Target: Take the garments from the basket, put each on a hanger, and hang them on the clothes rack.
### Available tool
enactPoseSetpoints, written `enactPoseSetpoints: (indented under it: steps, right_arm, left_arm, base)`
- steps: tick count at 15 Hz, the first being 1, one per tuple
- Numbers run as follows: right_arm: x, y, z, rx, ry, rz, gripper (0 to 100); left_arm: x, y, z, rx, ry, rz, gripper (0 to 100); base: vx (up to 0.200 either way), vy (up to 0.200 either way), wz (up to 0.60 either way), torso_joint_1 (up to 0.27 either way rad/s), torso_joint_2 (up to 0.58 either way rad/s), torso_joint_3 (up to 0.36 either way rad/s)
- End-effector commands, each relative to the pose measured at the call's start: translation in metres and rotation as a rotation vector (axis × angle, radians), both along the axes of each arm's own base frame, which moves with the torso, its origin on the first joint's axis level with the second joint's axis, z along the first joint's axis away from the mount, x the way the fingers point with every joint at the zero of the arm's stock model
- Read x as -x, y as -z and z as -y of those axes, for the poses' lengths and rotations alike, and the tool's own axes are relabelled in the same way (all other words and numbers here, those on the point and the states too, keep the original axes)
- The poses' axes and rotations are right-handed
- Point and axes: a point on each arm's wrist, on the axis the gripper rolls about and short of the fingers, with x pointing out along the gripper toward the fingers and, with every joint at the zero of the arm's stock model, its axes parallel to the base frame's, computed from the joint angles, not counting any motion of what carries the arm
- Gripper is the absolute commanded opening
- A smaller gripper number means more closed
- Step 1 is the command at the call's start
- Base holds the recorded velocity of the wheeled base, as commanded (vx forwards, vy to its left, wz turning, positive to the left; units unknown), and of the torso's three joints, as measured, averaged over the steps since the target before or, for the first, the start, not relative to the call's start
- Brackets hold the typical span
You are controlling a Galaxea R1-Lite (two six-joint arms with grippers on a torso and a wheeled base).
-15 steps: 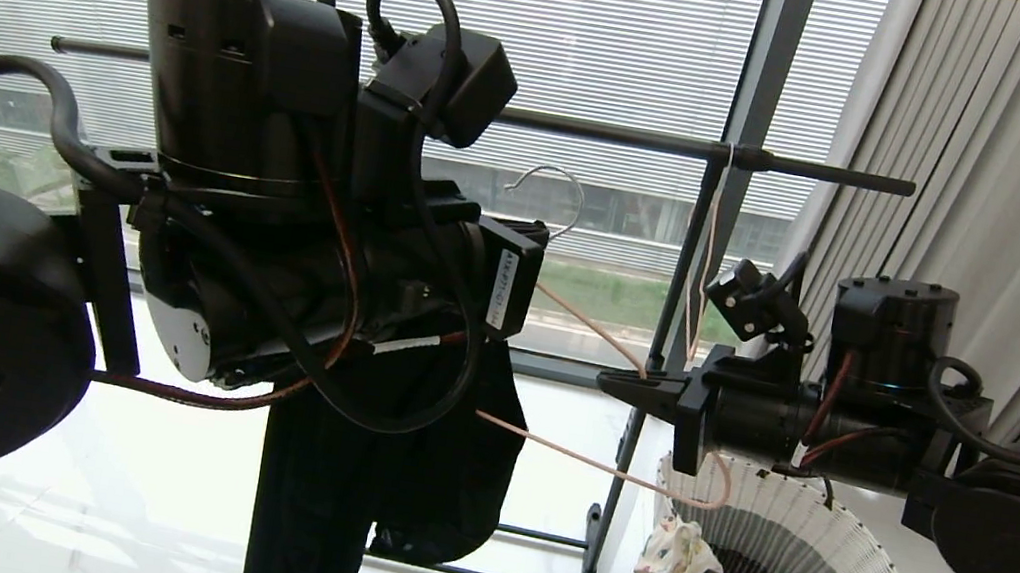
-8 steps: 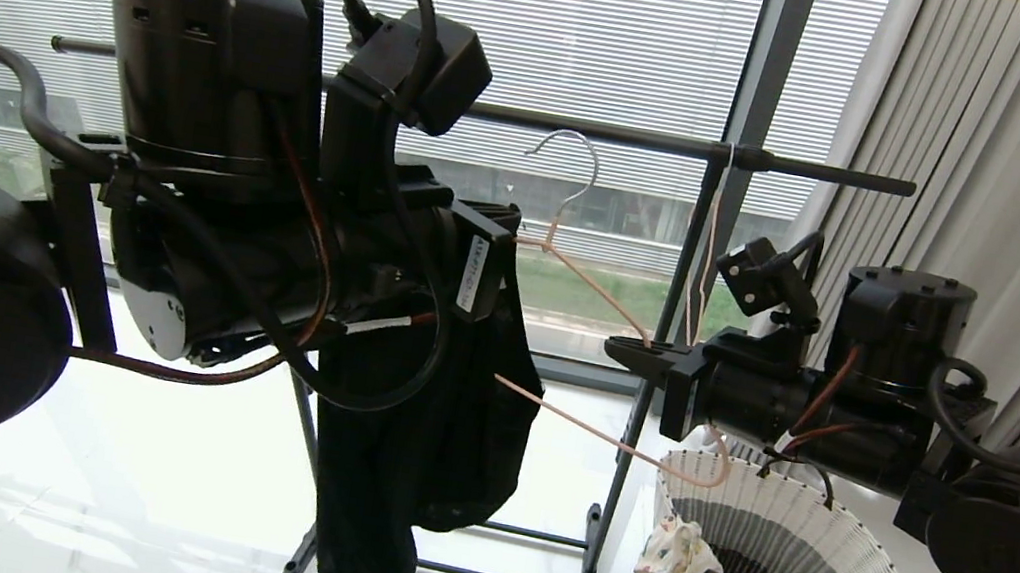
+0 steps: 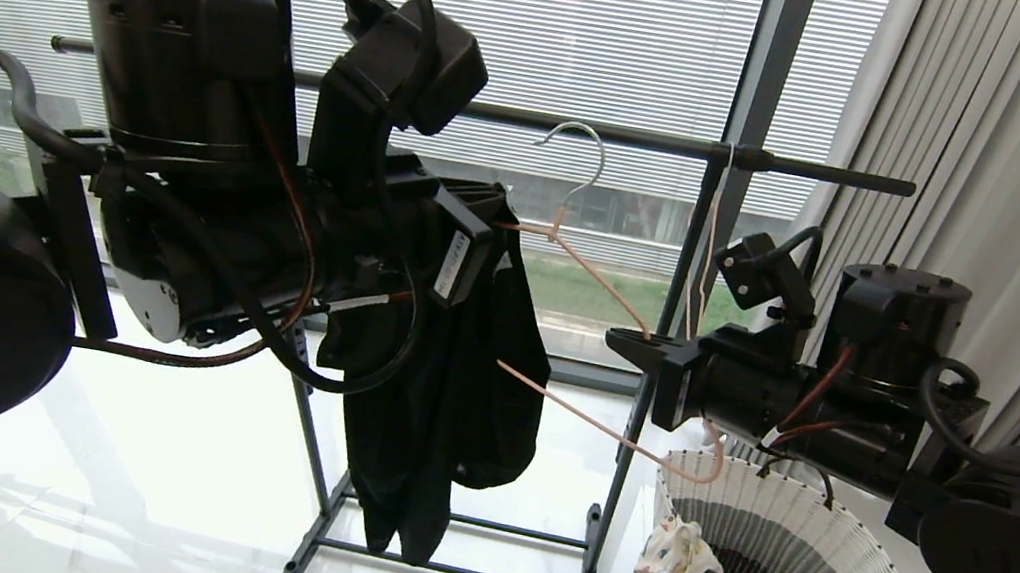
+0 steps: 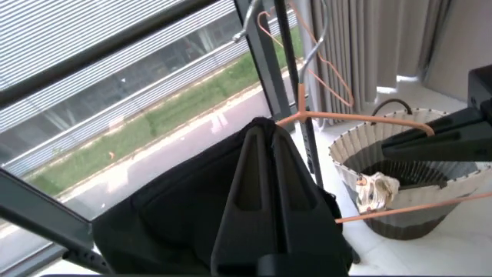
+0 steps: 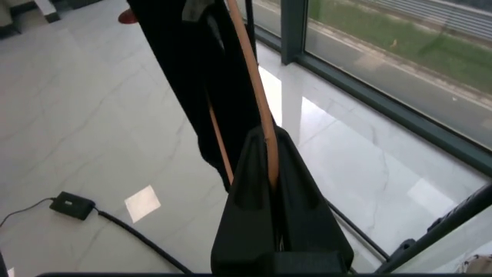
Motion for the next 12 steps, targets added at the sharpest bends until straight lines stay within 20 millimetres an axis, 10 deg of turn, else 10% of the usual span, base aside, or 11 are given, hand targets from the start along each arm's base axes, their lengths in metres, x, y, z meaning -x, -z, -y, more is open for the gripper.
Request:
enactPoseSetpoints:
  steps: [1, 7, 8, 12]
  right_arm:
    - [-0.0005, -0.0003, -0.0022, -0.001, -0.001, 0.003, 0]
    - [-0.0064, -0.0055, -0.0079, -0.017, 0.01, 0.021, 0]
    - [-0.0065, -0.0055, -0.0079, -0.017, 0.015, 0.02, 0]
    - [-0.0071, -0.007, -0.0076, -0.027, 0.019, 0.027, 0]
  left_arm:
    - [-0.0011, 0.0064, 0.0044, -0.016, 0.018, -0.013, 0]
    - [-0.0037, 0.0145, 0.0137, -0.027, 0.064, -0.033, 0]
    - [-0.0041, 0.0136, 0.0128, -0.024, 0.059, -0.032, 100]
    - [-0.0052, 0.0086, 0.0046, -0.014, 0.032, -0.011, 100]
  base:
    - [0.0, 0.0, 0.0, 0.0, 0.0, 0.0]
    - [0.0, 0.0, 0.0, 0.0, 0.0, 0.0]
    - [0.0, 0.0, 0.0, 0.0, 0.0, 0.0]
    - [0.0, 0.0, 0.0, 0.0, 0.0, 0.0]
